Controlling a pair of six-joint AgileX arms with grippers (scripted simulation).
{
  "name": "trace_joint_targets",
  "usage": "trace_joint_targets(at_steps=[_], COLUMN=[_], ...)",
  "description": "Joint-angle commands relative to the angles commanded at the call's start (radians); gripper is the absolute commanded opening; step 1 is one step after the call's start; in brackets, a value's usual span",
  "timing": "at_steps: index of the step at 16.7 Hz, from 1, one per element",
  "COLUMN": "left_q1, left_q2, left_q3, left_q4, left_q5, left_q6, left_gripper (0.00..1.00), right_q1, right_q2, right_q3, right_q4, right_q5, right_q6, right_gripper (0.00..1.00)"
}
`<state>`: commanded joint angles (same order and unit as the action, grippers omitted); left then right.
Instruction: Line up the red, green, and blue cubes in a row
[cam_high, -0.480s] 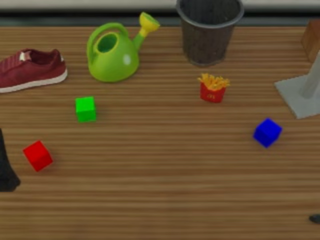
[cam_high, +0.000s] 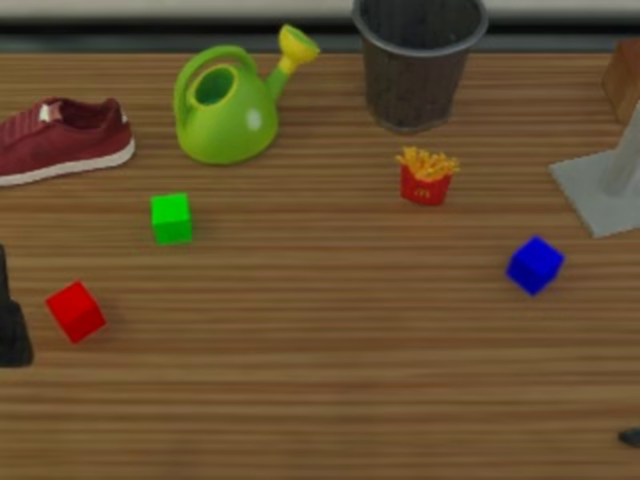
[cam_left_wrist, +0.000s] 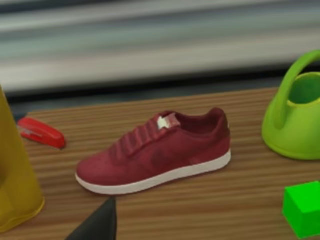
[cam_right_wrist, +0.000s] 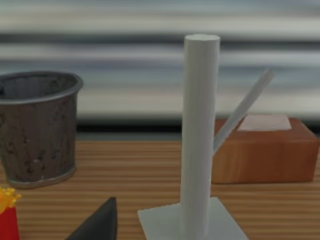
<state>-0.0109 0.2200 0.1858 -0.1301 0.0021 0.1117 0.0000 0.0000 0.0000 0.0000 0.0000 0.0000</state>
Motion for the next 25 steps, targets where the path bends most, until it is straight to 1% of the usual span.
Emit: trace_joint_targets(at_steps=[3,10,15,18,20,25], left_q1=[-0.008,-0.031,-0.047,-0.053,-0.056,-0.058], left_q2=[0.251,0.992,1.392,1.566,1.637,1.668], left_q3=[0.171,0.612,0.887,1.009,1.063,1.090], left_q4=[-0.129,-0.485,-0.695,-0.778,-0.812,-0.828], left_q5=[-0.001,-0.006,-0.006,-0.004,-0.002,-0.001], left_q6=[0.109,0.402,0.578,0.651,0.683,0.699], left_gripper=[1.00,1.00,1.00,1.00,1.00,1.00], right_q1=[0.000,0.000,0.000,0.000,0.000,0.000], right_q2=[0.000,0.000,0.000,0.000,0.000,0.000], right_q3=[0.000,0.000,0.000,0.000,0.000,0.000], right_q4=[0.000,0.000,0.000,0.000,0.000,0.000], right_q5=[0.000,0.000,0.000,0.000,0.000,0.000], right_q6=[0.000,0.000,0.000,0.000,0.000,0.000], right_gripper=[1.00,1.00,1.00,1.00,1.00,1.00])
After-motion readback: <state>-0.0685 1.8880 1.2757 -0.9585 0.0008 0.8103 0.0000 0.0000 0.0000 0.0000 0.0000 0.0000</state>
